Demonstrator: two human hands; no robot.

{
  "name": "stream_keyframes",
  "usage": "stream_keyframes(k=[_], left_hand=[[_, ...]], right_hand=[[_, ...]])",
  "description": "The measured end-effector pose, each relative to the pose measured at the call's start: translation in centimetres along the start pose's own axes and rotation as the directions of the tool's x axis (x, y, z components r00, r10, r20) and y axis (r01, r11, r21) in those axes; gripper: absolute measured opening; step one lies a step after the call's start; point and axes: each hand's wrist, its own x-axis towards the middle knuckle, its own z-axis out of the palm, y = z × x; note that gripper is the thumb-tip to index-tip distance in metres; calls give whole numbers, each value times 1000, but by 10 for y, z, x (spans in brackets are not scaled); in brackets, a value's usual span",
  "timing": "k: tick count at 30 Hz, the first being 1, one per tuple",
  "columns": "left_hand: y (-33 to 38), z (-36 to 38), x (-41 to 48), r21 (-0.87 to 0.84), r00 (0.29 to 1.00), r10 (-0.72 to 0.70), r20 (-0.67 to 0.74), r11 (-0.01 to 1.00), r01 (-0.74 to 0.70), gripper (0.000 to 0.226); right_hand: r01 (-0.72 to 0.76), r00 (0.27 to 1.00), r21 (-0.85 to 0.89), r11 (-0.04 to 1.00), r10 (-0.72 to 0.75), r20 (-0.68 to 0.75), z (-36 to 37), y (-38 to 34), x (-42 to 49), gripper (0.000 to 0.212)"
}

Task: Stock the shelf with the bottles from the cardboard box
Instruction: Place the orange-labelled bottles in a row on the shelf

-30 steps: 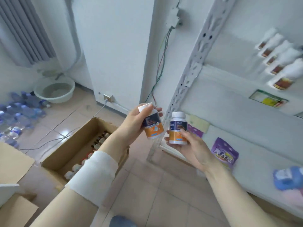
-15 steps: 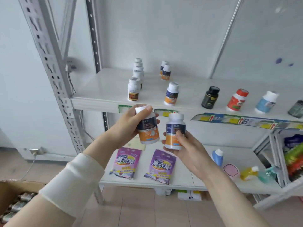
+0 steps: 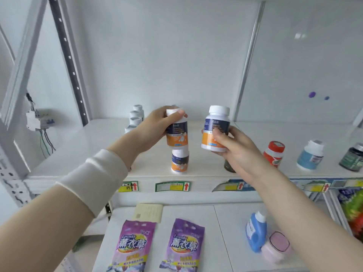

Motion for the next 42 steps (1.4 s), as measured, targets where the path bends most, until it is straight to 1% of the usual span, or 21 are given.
stream_keyframes(k=[2,4,7,10,11,14,16,19,24,30,36,39,42], left_hand=[[-2,-15,34,97,999,2,-48,995,2,21],[-7,-30,66,161,999,-9,-41,987,16,26],[-24,-50,112,252,998,-69,1,965,67,30],[-43,-62,148,352,989,-148,14,927,134,40],[-49,-65,157,376,985,-170,27,915,148,39],[-64,-72,178,446,971,-219,90,881,157,26],[-71,-73,186,481,961,-249,118,861,164,26],[-79,-72,192,508,947,-283,153,844,170,34],[-86,-67,195,540,922,-322,215,826,163,32],[-90,-58,197,580,919,-318,235,804,130,36],[-89,-54,198,595,916,-330,230,792,136,37],[-89,-52,196,619,916,-336,219,774,136,39],[-83,-49,191,673,927,-318,198,732,107,47]], right_hand=[[28,999,-42,999,-29,-19,1,-5,35,42],[27,999,-69,997,-30,-34,6,-3,69,39],[-2,998,-135,991,-6,-64,14,15,112,39],[-48,997,-231,972,32,-74,21,39,143,43],[-69,996,-264,962,51,-74,23,46,149,44],[-129,992,-350,928,119,-50,25,66,163,48],[-160,987,-386,908,158,-39,25,77,169,50],[-178,981,-429,886,192,-10,24,86,172,47],[-183,976,-484,856,216,13,23,92,170,48],[-198,971,-472,859,239,26,15,98,167,51],[-205,969,-449,870,245,33,14,101,166,58],[-205,970,-450,869,243,28,16,102,165,58],[-216,964,-472,855,262,34,17,95,162,52]])
